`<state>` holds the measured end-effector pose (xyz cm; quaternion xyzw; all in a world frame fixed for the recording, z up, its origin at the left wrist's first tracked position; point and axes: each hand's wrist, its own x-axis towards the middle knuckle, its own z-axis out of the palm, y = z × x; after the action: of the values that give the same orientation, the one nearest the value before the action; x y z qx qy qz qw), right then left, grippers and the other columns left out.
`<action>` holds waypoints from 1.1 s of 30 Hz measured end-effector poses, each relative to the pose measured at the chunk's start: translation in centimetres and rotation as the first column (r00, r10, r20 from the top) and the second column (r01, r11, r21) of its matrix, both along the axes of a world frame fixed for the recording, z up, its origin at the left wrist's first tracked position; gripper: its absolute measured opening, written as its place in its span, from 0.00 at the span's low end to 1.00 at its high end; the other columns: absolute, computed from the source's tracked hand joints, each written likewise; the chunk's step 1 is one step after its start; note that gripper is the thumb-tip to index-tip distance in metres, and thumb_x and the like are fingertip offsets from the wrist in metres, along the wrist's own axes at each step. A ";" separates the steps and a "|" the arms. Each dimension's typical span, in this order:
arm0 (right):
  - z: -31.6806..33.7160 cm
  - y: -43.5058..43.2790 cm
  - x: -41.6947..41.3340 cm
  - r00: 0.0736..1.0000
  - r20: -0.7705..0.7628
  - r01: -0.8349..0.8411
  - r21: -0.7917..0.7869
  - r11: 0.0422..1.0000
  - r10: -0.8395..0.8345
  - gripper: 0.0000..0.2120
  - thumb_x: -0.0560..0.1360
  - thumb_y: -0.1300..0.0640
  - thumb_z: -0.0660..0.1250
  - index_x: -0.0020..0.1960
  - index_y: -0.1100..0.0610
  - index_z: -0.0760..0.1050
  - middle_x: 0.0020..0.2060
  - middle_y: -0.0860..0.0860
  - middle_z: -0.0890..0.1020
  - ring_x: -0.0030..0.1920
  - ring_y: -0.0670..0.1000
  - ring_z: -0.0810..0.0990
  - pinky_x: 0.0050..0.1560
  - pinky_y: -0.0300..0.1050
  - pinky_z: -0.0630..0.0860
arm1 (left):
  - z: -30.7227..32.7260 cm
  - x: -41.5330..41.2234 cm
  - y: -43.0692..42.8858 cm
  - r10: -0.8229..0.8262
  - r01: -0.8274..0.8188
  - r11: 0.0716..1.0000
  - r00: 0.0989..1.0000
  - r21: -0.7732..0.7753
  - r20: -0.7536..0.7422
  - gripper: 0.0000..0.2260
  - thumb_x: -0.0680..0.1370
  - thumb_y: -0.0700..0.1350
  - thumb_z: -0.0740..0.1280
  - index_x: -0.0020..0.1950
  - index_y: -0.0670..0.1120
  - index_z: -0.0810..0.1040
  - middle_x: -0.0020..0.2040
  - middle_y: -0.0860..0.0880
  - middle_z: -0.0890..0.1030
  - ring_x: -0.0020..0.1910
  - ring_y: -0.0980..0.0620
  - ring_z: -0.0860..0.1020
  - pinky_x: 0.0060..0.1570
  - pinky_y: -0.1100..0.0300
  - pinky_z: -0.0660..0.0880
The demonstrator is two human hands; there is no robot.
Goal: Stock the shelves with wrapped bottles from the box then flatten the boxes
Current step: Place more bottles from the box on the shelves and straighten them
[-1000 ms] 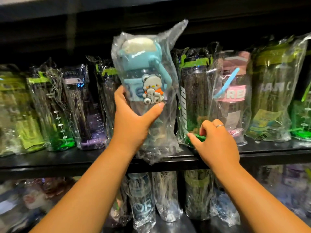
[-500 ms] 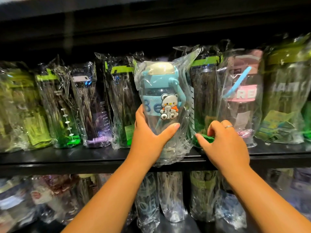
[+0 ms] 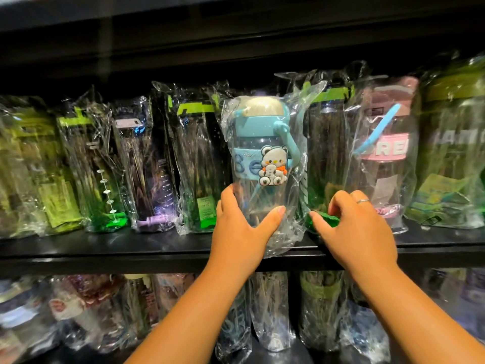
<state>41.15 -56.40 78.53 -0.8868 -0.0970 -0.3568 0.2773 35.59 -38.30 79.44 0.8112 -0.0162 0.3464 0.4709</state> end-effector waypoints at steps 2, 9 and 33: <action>0.0 0.0 0.0 1.000 -0.001 0.001 -0.003 1.000 -0.001 0.18 0.74 0.42 0.69 0.40 0.52 0.65 0.41 0.50 0.69 0.34 0.57 0.73 0.32 0.47 0.67 | 0.1 0.2 -0.3 0.006 -0.006 1.000 1.000 0.002 0.004 0.35 0.72 0.58 0.74 0.74 0.52 0.62 0.69 0.54 0.70 0.62 0.57 0.72 0.59 0.63 0.67; -0.2 0.0 0.1 1.000 0.008 -0.008 -0.005 1.000 0.008 0.16 0.75 0.43 0.69 0.41 0.51 0.67 0.42 0.50 0.69 0.34 0.58 0.74 0.33 0.49 0.71 | 0.4 0.7 -0.5 0.018 -0.018 1.000 0.999 0.000 -0.032 0.37 0.73 0.58 0.72 0.76 0.51 0.58 0.70 0.52 0.67 0.61 0.57 0.70 0.59 0.62 0.66; -0.3 -0.3 0.1 0.998 0.035 -0.051 -0.038 0.998 0.052 0.12 0.77 0.52 0.66 0.38 0.51 0.66 0.35 0.48 0.70 0.35 0.58 0.72 0.32 0.47 0.65 | 0.7 3.3 -0.4 0.177 -0.167 0.980 0.980 0.111 -0.092 0.40 0.76 0.62 0.68 0.79 0.47 0.53 0.75 0.46 0.64 0.69 0.44 0.71 0.64 0.50 0.71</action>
<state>41.21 -56.67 78.22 -0.8823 -0.1315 -0.3637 0.2682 38.93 -38.73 80.15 0.8491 0.0600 0.3431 0.3972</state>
